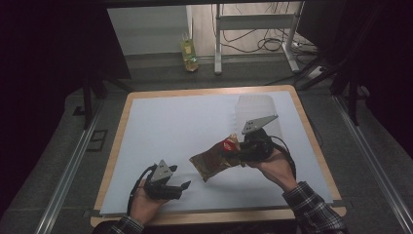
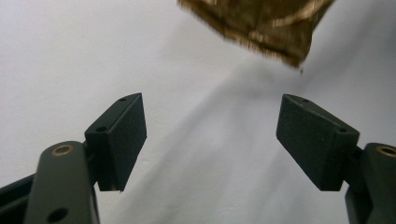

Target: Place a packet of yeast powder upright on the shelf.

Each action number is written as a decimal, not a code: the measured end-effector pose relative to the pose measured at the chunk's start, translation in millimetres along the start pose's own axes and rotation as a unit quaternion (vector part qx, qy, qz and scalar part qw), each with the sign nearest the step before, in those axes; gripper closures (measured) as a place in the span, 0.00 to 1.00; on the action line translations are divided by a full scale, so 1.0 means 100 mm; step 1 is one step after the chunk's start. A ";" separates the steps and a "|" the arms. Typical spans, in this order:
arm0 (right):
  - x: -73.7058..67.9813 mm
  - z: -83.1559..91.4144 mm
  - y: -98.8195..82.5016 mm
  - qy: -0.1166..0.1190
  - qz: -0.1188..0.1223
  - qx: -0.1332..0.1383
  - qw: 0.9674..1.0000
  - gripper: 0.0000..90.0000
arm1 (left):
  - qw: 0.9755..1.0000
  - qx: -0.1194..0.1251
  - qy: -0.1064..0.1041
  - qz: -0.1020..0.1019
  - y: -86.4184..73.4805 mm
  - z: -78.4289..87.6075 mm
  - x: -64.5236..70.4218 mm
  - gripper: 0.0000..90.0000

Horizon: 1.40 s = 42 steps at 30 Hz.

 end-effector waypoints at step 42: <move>0.86 0.80 0.64 -0.060 0.131 -0.012 0.989 0.83 | 1.000 0.019 -0.018 -0.010 0.02 0.04 -0.03 0.03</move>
Point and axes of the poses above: each handheld gripper's, and its own axes: z roughly backward along the jaws, y roughly out of its top, x roughly to its right, the point moved 7 cm from there along -z, roughly forward along the jaws, and after that the axes turned 9 degrees about -y, right-handed, at the moved point
